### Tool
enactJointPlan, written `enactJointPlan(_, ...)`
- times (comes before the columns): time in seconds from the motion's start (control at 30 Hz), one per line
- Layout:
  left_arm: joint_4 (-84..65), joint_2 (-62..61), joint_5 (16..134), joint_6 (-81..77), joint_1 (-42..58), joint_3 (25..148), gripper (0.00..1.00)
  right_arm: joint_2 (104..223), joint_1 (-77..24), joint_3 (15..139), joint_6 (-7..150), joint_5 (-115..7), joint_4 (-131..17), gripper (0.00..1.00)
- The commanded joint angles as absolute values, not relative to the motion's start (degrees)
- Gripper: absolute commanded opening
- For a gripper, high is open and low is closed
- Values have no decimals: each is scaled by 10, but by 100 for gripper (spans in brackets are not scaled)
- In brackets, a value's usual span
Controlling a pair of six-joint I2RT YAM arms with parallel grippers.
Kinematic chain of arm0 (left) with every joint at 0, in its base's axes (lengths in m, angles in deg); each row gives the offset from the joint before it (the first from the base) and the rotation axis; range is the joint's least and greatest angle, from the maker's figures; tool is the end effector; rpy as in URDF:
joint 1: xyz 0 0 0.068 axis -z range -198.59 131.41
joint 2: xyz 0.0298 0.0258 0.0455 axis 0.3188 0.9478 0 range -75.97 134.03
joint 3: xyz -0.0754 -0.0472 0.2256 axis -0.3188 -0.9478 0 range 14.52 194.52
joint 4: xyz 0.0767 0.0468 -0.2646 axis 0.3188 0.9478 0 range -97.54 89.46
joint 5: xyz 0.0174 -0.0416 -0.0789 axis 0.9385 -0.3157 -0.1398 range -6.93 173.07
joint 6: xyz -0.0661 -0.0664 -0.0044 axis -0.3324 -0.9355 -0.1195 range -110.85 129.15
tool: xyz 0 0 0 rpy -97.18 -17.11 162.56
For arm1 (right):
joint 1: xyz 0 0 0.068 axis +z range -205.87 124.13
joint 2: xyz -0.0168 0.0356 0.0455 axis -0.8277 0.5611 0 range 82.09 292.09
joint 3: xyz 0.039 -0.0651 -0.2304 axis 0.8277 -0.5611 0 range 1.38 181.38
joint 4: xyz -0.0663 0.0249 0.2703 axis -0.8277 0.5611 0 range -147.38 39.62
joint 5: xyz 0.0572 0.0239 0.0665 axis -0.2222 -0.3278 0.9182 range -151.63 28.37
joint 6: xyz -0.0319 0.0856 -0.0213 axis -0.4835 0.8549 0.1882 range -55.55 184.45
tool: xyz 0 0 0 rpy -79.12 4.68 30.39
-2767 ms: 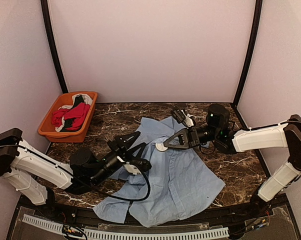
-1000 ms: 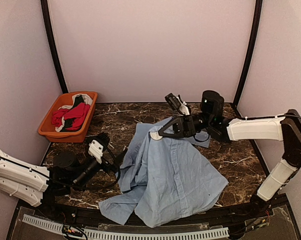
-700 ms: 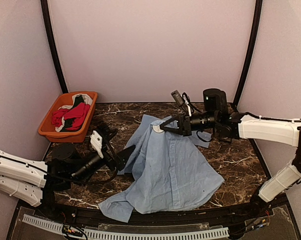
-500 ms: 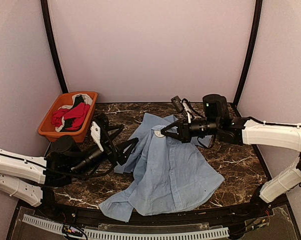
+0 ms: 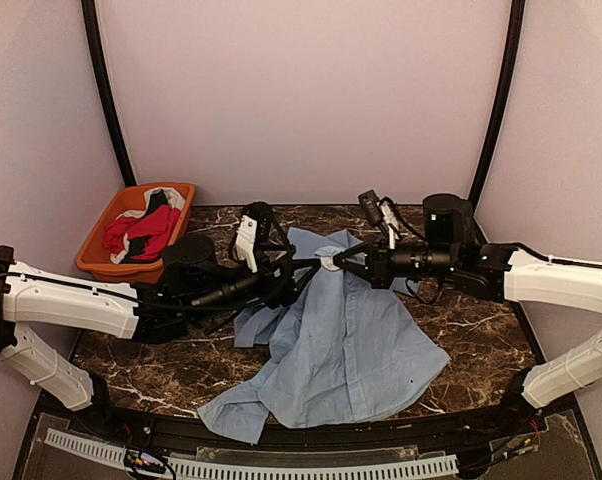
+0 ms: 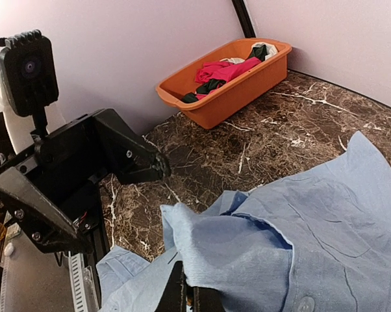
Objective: Pin the brooch onto the clothing
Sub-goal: Close the brooch on the flattened clothing.
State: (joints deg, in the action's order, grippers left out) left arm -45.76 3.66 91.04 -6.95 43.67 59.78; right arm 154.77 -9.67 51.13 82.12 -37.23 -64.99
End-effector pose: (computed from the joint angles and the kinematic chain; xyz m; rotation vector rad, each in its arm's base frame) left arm 0.1908 -0.3374 0.2533 0.5121 1.5023 -0.9839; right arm 0.2261 0.2862 0.2480 -0.7934 1.8133 1.1464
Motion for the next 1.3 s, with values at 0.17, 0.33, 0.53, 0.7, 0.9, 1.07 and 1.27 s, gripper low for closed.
enactJointPlan(0.17, -436, 73, 845, -98, 436, 651, 70, 1531, -93, 508, 830, -411, -657, 0)
enactJointPlan(0.33, -393, 89, 852, -70, 436, 679, 65, 1538, -92, 517, 830, -402, -654, 0)
enactJointPlan(0.53, -361, 97, 887, -38, 436, 690, 63, 1534, -91, 522, 828, -397, -651, 0)
enactJointPlan(0.7, -357, 99, 895, -34, 436, 687, 58, 1529, -92, 520, 829, -396, -651, 0)
enactJointPlan(0.9, -362, 100, 909, -25, 436, 681, 57, 1531, -91, 523, 832, -386, -652, 0)
enactJointPlan(1.07, -353, 105, 920, -6, 436, 692, 47, 1531, -90, 522, 833, -382, -653, 0)
enactJointPlan(1.27, -350, 109, 930, 6, 435, 696, 47, 1530, -90, 524, 835, -382, -652, 0)
